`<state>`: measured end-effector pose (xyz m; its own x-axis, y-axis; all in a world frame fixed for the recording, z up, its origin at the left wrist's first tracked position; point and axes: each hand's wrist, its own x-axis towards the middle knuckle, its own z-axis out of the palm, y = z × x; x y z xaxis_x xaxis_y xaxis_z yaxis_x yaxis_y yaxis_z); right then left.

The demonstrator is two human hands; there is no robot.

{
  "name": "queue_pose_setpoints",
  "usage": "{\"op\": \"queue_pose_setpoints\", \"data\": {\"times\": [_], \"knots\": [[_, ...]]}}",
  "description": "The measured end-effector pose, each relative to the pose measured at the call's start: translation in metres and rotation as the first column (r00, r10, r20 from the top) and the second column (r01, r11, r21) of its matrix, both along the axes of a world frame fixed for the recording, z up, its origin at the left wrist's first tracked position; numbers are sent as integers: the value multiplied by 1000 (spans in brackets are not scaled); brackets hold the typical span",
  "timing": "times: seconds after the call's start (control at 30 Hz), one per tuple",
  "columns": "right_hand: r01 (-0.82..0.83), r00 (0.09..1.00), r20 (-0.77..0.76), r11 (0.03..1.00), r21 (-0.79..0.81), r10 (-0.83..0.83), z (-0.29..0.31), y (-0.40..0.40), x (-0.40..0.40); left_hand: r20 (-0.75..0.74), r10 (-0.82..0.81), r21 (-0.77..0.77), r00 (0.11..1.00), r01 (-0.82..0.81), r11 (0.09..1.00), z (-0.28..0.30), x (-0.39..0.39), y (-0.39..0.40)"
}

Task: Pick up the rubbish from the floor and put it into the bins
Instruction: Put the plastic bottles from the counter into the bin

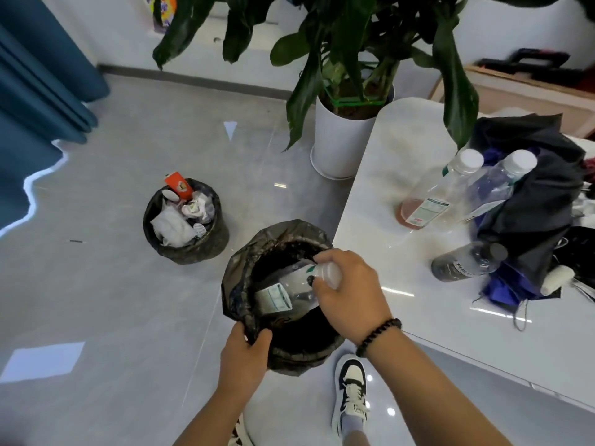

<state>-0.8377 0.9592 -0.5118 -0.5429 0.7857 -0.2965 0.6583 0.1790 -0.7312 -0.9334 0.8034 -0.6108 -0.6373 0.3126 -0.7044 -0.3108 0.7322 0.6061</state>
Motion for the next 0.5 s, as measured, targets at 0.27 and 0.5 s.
{"op": "queue_pose_setpoints", "data": {"times": [0.27, 0.5], "knots": [[3, 994, 105, 991, -135, 11, -58, -21, -36, -38, -57, 56, 998, 60, 997, 9, 1, -4], [-47, 989, 127, 979, -199, 73, -83, -17, -35, -3, -107, 78, 994, 107, 991, 4, 1, 1]]}}
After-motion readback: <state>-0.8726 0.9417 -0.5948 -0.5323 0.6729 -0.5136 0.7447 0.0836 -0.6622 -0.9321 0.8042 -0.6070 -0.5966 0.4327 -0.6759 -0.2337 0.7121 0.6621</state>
